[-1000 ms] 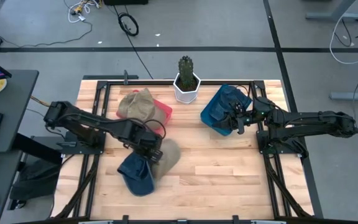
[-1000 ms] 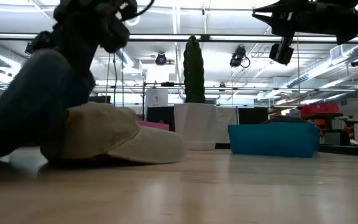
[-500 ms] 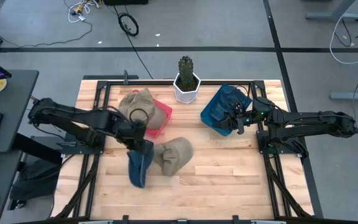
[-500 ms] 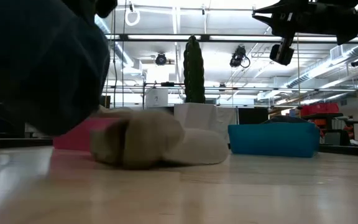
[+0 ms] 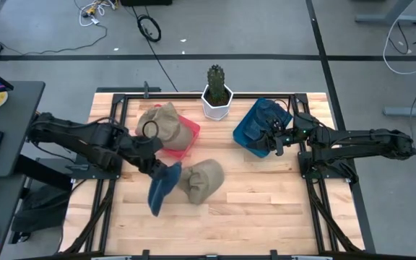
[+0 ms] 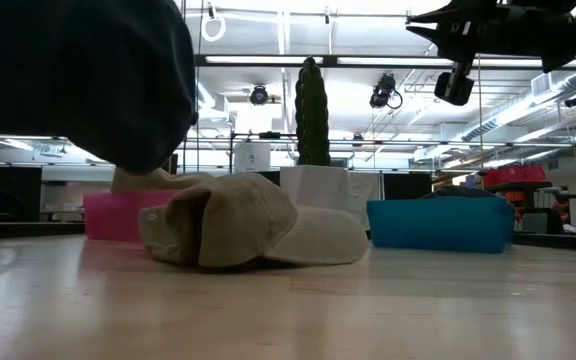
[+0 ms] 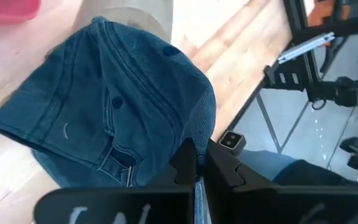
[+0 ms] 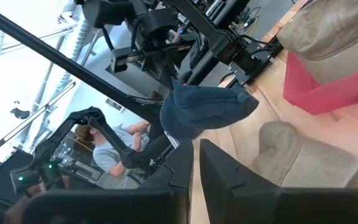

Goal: Pick & Place hat
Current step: Put the blue cap into the blue bin

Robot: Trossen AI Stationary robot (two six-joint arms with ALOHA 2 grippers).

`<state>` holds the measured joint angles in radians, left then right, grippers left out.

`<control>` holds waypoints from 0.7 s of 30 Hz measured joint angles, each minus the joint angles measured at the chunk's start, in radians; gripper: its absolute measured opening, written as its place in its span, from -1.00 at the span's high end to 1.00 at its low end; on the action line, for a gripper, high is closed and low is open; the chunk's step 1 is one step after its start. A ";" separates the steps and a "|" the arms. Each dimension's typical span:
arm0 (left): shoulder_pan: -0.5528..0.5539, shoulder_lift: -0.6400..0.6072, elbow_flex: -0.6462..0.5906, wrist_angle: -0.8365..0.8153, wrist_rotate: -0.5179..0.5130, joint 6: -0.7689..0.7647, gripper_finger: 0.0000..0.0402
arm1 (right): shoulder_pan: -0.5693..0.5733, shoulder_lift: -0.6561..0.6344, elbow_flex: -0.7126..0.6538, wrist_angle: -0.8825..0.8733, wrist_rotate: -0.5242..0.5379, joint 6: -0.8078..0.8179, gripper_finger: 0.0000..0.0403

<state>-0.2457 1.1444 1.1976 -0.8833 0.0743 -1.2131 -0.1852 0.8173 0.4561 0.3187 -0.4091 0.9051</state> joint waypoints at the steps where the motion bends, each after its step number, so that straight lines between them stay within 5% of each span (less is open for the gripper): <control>1: -0.004 -0.005 0.000 0.000 0.000 0.002 0.95 | 0.000 0.000 0.000 0.000 0.000 0.003 0.85; 21: -0.036 -0.074 0.001 0.194 -0.002 0.149 0.95 | 0.000 0.000 0.000 -0.021 0.000 0.003 0.85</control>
<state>-0.2813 1.0705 1.1985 -0.6897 0.0725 -1.0638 -0.1848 0.8169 0.4561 0.2973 -0.4091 0.9078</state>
